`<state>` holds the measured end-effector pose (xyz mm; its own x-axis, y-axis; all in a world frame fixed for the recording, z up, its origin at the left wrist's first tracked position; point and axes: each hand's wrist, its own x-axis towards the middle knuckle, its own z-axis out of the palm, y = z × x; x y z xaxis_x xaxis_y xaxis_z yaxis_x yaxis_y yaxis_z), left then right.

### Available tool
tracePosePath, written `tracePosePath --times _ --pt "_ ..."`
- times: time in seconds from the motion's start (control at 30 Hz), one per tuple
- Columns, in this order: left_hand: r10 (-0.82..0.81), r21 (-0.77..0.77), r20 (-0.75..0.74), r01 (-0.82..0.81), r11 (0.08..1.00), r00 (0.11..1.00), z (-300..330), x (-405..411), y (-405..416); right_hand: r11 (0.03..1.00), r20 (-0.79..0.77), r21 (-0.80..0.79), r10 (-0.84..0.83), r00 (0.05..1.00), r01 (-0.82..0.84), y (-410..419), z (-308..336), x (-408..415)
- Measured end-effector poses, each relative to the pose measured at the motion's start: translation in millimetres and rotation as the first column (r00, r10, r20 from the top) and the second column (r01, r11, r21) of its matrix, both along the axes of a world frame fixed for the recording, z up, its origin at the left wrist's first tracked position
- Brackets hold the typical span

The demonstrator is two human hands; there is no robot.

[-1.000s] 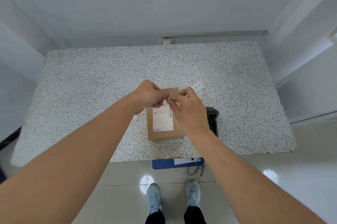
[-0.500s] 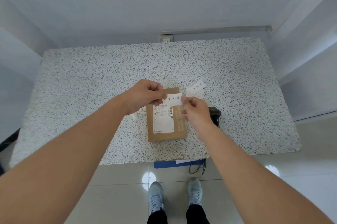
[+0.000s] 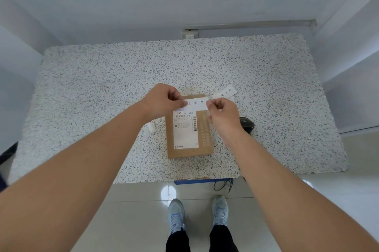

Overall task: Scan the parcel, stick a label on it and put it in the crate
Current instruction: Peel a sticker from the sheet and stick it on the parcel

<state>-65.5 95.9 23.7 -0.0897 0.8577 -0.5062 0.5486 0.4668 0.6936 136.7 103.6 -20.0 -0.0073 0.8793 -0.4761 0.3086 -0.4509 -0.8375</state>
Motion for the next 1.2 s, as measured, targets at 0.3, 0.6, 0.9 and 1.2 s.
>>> tracePosePath --times 0.3,0.6,0.9,1.2 --pt "0.040 0.040 -0.274 -0.031 0.999 0.961 -34 2 12 0.981 0.178 0.140 0.111 0.978 -0.137 22 -25 -21" --pt "0.022 0.022 -0.337 -0.015 1.000 0.941 -42 3 25 0.977 0.251 0.146 0.113 0.961 -0.153 35 -44 -30" --pt "-0.007 -0.010 -0.385 0.003 1.000 0.923 -48 2 32 0.971 0.308 0.161 0.122 0.944 -0.178 30 -55 -31" --pt "0.006 0.002 -0.396 -0.005 1.000 0.918 -53 0 34 0.960 0.358 0.185 0.132 0.924 -0.209 32 -53 -33"
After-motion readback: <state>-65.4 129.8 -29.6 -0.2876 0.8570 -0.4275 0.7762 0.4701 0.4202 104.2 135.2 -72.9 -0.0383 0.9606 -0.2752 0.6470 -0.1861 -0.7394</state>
